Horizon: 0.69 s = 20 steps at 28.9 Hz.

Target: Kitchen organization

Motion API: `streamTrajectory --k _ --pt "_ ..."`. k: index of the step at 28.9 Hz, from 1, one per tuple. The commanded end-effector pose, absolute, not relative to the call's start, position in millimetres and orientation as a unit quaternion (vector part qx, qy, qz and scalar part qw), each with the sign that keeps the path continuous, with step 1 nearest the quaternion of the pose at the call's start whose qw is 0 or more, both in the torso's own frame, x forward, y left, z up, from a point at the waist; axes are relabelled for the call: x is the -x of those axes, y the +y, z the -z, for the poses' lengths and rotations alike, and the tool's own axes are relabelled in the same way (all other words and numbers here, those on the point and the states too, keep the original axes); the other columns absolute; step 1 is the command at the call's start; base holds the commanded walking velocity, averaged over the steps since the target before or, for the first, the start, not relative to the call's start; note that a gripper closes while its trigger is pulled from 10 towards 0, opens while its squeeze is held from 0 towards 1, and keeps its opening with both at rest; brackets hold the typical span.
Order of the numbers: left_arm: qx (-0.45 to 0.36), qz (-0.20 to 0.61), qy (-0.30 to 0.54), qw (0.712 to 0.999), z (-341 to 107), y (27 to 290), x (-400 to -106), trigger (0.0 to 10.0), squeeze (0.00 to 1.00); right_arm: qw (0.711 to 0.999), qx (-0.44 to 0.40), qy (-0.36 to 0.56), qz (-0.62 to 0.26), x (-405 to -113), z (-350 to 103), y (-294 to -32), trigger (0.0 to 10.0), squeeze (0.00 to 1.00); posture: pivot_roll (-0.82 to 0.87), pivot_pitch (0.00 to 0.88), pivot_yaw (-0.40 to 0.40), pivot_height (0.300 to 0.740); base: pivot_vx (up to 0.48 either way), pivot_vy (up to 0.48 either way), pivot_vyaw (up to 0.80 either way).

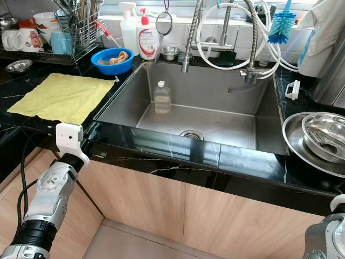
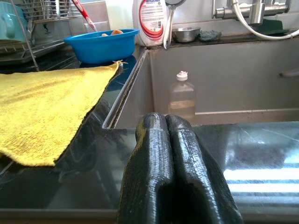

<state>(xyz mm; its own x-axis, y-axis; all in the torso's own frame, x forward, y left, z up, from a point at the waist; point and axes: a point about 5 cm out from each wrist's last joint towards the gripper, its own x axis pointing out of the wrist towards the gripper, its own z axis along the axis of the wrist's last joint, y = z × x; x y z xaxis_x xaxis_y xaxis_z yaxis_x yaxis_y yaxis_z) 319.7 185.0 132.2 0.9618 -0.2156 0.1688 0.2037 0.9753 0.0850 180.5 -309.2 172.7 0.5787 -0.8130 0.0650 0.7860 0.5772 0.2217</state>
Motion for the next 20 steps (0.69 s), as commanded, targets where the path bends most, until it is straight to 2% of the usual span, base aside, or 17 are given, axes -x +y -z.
streamTrajectory --k 1,3,4,5,6,7,8,9,17,18,19,20 --pt "-0.049 0.108 -0.090 0.989 -134.3 186.0 -316.9 10.0 0.00 0.882 -0.087 -0.084 0.455 -181.6 -173.9 -311.5 4.4 0.00 -0.06 0.000 0.038 0.740 0.000 0.000 0.00" --pt "-0.049 0.107 -0.087 0.989 -132.8 186.8 -316.1 10.0 0.00 0.883 -0.087 -0.085 0.454 -182.6 -174.2 -311.0 1.8 0.00 -0.06 0.000 0.037 0.740 0.000 0.000 0.00" --pt "-0.051 0.107 -0.086 0.989 -132.1 187.1 -316.0 10.0 0.00 0.883 -0.087 -0.085 0.453 -183.5 -174.4 -310.7 1.1 0.00 -0.06 0.000 0.036 0.740 0.000 0.000 0.00" --pt "-0.052 0.107 -0.087 0.989 -133.2 187.6 -316.7 10.0 0.00 0.884 -0.088 -0.087 0.451 -184.9 -174.8 -310.7 0.0 0.00 -0.06 0.000 0.037 0.740 0.000 0.000 0.00" --pt "-0.052 0.107 -0.088 0.989 -134.4 188.0 -317.4 10.0 0.00 0.884 -0.087 -0.088 0.451 -185.4 -174.9 -310.8 0.0 0.00 -0.06 0.000 0.037 0.740 0.000 0.000 0.00" --pt "-0.052 0.106 -0.090 0.989 -135.5 188.3 -317.8 10.0 0.00 0.884 -0.085 -0.088 0.452 -185.4 -175.1 -311.1 1.2 0.00 -0.06 0.000 0.038 0.740 0.000 0.000 0.00" --pt "-0.053 0.105 -0.091 0.989 -136.5 188.7 -318.4 10.0 0.00 0.884 -0.081 -0.087 0.452 -185.5 -175.4 -311.2 8.1 0.00 -0.06 0.000 0.039 0.740 0.000 0.000 0.00" --pt "-0.053 0.105 -0.091 0.989 -136.5 188.9 -318.6 10.0 0.00 0.884 -0.078 -0.088 0.452 -185.7 -175.7 -311.1 10.0 0.00 -0.06 0.000 0.040 0.740 0.000 0.000 0.00" --pt "-0.055 0.105 -0.088 0.989 -135.8 189.7 -318.3 10.0 0.00 0.883 -0.081 -0.088 0.454 -185.3 -175.0 -311.1 10.0 0.00 -0.06 0.000 0.041 0.740 0.000 0.000 0.00" --pt "-0.056 0.105 -0.088 0.989 -135.8 189.8 -318.1 10.0 0.00 0.883 -0.082 -0.089 0.454 -185.4 -175.2 -311.0 4.4 0.00 -0.05 0.000 0.041 0.740 0.000 0.000 0.00" --pt "-0.057 0.105 -0.087 0.989 -135.6 190.0 -318.0 10.0 0.00 0.883 -0.082 -0.090 0.454 -185.7 -175.3 -310.9 2.7 0.00 -0.05 0.000 0.042 0.740 0.000 0.000 0.00" --pt "-0.057 0.105 -0.087 0.989 -135.7 190.0 -318.0 10.0 0.00 0.882 -0.083 -0.091 0.454 -185.9 -175.3 -310.7 0.0 0.00 -0.06 0.000 0.042 0.740 0.000 0.000 0.00"
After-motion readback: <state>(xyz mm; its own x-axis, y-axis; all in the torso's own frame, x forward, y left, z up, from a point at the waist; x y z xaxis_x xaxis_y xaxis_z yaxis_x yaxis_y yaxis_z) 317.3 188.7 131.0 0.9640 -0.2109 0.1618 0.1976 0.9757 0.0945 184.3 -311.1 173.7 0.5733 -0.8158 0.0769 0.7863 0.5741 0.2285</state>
